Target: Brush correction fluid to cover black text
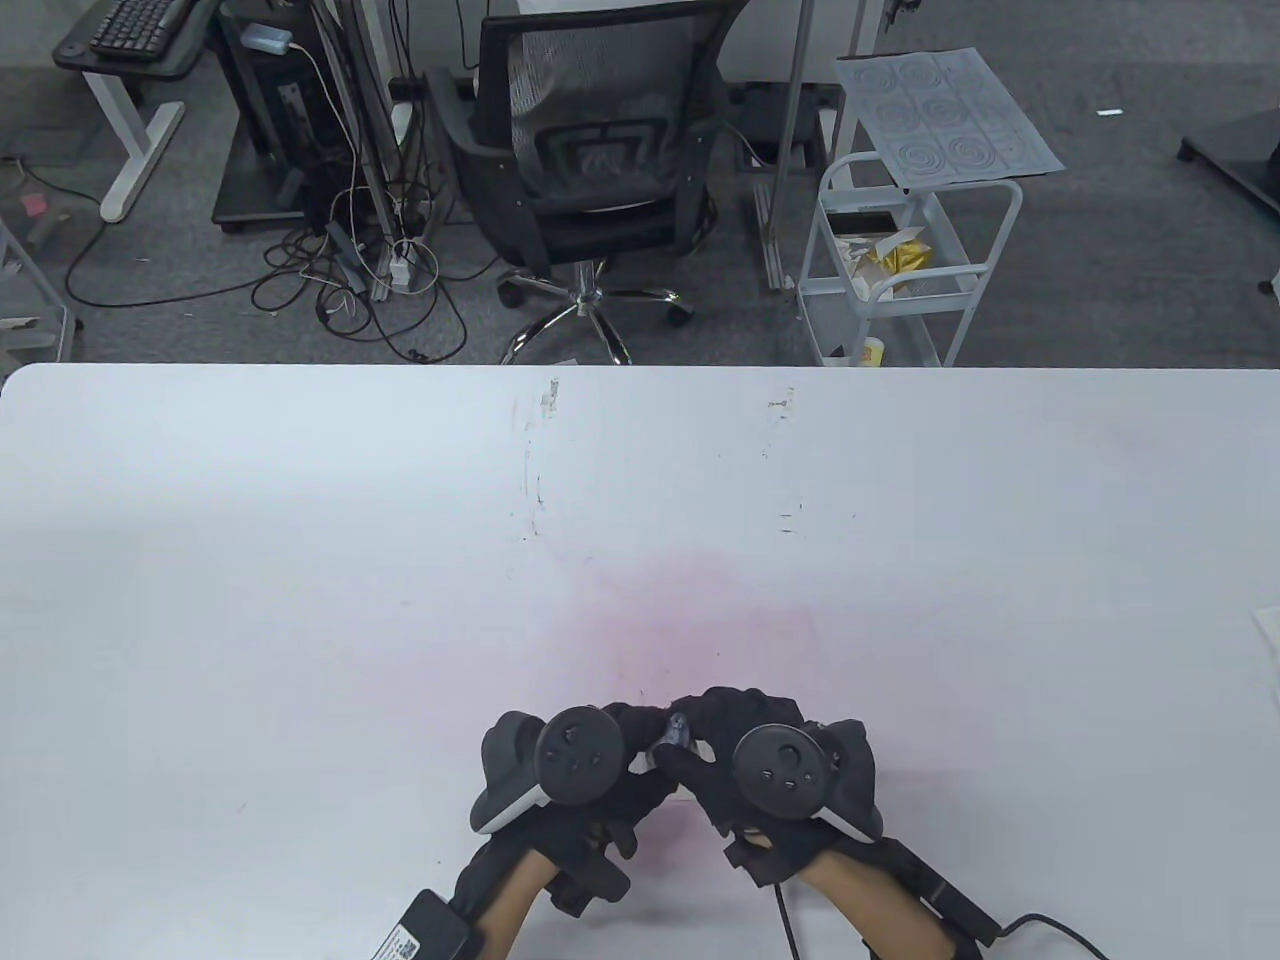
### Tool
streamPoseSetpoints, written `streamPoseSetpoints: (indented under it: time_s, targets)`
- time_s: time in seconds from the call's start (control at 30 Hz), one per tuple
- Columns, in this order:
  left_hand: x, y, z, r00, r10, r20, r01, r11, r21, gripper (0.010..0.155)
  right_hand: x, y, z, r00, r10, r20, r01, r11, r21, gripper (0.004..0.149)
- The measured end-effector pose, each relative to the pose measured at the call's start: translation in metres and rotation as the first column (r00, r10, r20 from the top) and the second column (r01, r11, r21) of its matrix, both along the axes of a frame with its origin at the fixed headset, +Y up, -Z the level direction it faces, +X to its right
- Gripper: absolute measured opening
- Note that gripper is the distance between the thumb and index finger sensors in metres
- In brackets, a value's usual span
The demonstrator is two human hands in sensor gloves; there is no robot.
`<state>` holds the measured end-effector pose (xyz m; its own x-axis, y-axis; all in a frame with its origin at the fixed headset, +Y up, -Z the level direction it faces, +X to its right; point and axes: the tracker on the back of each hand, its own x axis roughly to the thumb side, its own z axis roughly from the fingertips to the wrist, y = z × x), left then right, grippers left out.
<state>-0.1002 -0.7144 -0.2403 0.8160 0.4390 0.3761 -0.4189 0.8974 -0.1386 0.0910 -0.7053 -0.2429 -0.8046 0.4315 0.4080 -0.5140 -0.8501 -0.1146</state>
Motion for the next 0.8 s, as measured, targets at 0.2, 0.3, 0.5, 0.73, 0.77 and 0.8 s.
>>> streamPoseSetpoints:
  time_s: [0.2,0.3,0.5,0.73,0.77,0.8]
  targets:
    - [-0.013,0.000,-0.003,0.990,-0.112,-0.089,0.118,0.991,0.067,0.067,0.035,-0.001,-0.025,0.988,0.018,0.157,-0.025,0.999,0.046,0.053]
    - [-0.022,-0.001,-0.006,0.967,-0.207,-0.151,0.221,0.971,0.089,0.070,0.060,0.004,-0.035,0.968,0.004,0.251,-0.024,0.997,0.075,0.053]
    - [-0.048,-0.009,-0.012,0.882,-0.379,-0.281,0.409,0.911,0.057,0.075,0.106,0.007,-0.046,0.914,-0.040,0.403,0.012,0.997,0.071,0.053]
    - [-0.078,-0.014,-0.016,0.859,-0.364,-0.360,0.400,0.916,0.028,0.077,0.142,0.004,-0.052,0.849,0.017,0.529,-0.073,0.994,0.086,0.053]
    - [-0.081,-0.014,-0.016,0.858,-0.362,-0.365,0.399,0.917,0.028,0.077,0.146,0.003,-0.053,0.841,0.024,0.540,-0.081,0.993,0.083,0.053]
    - [-0.085,-0.014,-0.017,0.855,-0.358,-0.375,0.396,0.918,0.026,0.077,0.150,0.000,-0.054,0.833,0.033,0.553,-0.090,0.993,0.076,0.052]
